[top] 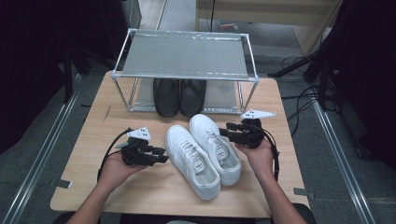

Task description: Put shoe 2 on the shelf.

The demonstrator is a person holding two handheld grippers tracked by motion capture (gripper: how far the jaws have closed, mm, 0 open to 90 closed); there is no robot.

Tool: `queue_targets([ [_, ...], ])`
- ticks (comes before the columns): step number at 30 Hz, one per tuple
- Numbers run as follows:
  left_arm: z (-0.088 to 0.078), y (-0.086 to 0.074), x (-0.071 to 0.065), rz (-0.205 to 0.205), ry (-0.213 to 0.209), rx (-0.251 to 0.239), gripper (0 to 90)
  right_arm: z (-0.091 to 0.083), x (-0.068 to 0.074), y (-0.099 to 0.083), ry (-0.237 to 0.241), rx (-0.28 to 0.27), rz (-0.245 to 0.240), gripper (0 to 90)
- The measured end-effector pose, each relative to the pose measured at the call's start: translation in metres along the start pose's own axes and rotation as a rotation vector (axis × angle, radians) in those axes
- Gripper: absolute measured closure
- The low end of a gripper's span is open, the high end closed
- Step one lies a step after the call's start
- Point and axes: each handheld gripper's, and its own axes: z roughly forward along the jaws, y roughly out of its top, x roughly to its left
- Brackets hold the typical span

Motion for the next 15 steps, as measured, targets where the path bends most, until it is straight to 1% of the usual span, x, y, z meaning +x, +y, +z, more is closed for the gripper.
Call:
queue_targets([
  [2, -0.001, -0.001, 0.003, -0.009, 0.0, 0.004, 59.6, -0.001, 0.002, 0.0, 0.0, -0.001, -0.005, 56.0],
  [3, -0.002, -0.001, 0.004, -0.009, 0.008, 0.009, 59.3, -0.001, 0.003, 0.0, 0.005, -0.001, -0.003, 55.6],
  [6, -0.004, -0.003, 0.007, -0.02, 0.009, 0.0, 58.2, -0.002, 0.005, -0.001, 0.01, 0.003, 0.0, 53.1],
  [7, -0.006, -0.003, 0.009, -0.03, 0.009, -0.005, 57.8, -0.002, 0.006, -0.001, 0.011, 0.007, 0.002, 52.5],
  [8, -0.007, -0.003, 0.01, -0.029, 0.015, -0.006, 56.7, -0.003, 0.008, -0.001, 0.006, 0.014, 0.002, 52.3],
  [15, -0.011, -0.004, 0.016, -0.052, 0.026, -0.014, 51.8, -0.008, 0.021, 0.0, 0.005, 0.005, -0.028, 50.9],
])
